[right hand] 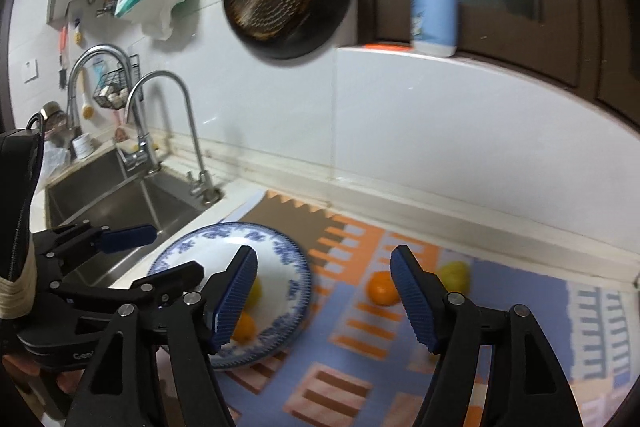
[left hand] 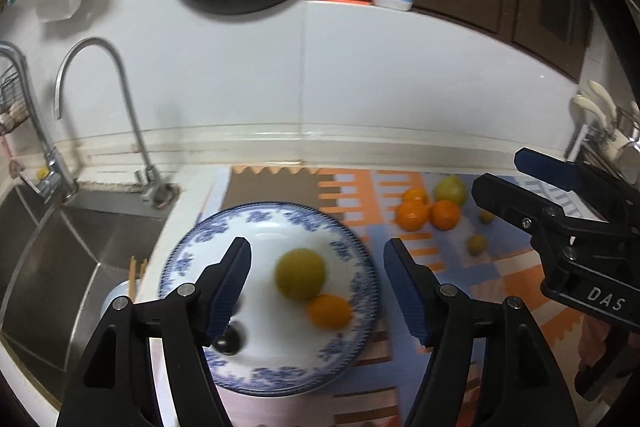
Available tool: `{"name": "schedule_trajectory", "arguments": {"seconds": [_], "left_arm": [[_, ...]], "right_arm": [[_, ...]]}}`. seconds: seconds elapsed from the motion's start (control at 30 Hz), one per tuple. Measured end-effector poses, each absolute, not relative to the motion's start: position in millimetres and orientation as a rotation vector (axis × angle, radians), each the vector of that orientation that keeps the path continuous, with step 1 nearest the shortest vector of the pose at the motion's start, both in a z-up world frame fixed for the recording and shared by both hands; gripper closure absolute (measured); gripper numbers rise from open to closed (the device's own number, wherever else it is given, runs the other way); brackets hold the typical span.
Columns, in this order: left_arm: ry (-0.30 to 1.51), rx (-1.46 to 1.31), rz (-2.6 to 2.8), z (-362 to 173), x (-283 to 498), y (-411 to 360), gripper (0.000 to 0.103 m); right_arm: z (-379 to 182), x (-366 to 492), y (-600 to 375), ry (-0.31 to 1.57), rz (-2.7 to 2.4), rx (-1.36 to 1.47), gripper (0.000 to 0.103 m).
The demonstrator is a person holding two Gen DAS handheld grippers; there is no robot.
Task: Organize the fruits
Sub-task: 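Withdraw both tools from the plate toward the fruit on the mat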
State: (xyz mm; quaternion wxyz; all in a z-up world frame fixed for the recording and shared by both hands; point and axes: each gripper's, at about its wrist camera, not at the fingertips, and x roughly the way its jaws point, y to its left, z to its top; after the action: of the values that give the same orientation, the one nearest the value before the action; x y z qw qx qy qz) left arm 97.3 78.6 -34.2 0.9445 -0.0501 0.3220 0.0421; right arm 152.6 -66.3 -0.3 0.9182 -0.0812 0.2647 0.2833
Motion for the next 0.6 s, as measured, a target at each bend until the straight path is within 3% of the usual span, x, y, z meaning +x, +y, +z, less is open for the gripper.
{"name": "schedule_trajectory", "arguments": {"seconds": [0.6], "left_arm": [[0.578,-0.004,-0.040,-18.4,115.7,-24.1,0.030]], "right_arm": [[-1.9,168.1,-172.1,0.561,0.444,-0.187,0.033]]}}
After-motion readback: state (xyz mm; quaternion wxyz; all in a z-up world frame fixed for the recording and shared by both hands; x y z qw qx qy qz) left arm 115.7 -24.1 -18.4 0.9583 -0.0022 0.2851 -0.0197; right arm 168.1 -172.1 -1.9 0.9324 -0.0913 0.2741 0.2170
